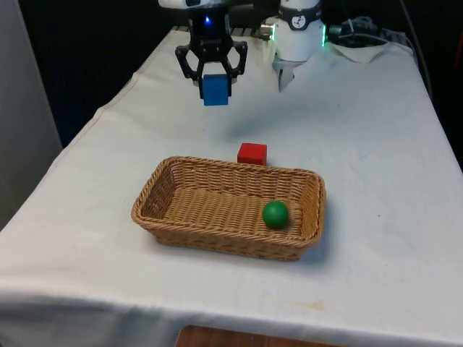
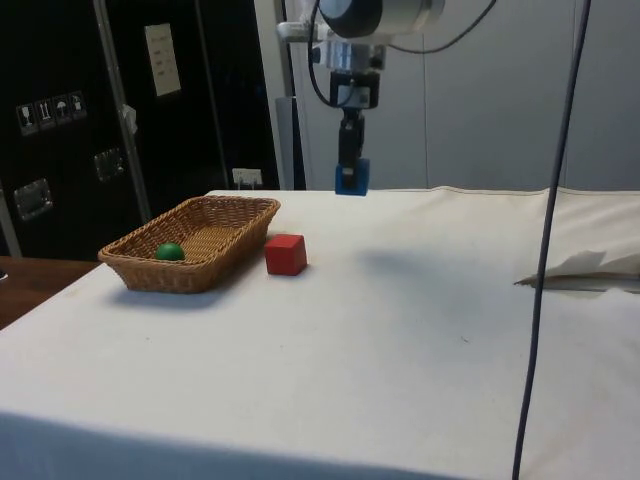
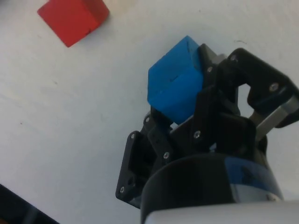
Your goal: Place all non-red objects into the basket.
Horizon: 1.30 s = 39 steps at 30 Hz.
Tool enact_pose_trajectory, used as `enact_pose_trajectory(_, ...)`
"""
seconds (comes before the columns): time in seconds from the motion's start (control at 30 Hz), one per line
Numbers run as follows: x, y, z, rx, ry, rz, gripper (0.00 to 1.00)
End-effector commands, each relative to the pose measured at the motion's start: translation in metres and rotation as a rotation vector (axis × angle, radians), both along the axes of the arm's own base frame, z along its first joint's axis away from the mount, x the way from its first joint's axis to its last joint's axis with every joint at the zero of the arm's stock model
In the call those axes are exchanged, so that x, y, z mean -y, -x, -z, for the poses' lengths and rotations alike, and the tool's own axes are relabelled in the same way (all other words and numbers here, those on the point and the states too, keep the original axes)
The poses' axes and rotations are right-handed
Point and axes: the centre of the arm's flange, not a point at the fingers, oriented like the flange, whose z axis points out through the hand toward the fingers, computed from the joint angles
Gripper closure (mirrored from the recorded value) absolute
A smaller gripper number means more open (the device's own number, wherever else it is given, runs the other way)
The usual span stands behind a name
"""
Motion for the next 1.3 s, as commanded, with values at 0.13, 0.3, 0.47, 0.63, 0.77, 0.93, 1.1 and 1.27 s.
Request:
enact_pose_trajectory(0.13, -0.001, -0.015, -0.016, 0.007, -0.007, -0.007, 0.97)
enact_pose_trajectory(0.3, -0.004, -0.032, -0.031, 0.006, -0.008, -0.008, 0.97)
enact_pose_trajectory(0.47, -0.006, -0.048, -0.043, 0.008, -0.011, -0.012, 0.97)
enact_pose_trajectory(0.63, -0.005, -0.063, -0.054, 0.004, -0.007, -0.014, 0.97)
enact_pose_trajectory(0.77, -0.005, -0.075, -0.062, 0.002, -0.001, -0.016, 0.97)
enact_pose_trajectory(0.93, -0.006, -0.093, -0.073, -0.003, 0.006, -0.021, 0.97)
enact_pose_trajectory(1.1, -0.008, -0.105, -0.081, -0.005, 0.008, -0.023, 0.97)
enact_pose_trajectory(1.27, -0.009, -0.117, -0.086, 0.003, 0.016, -0.029, 0.97)
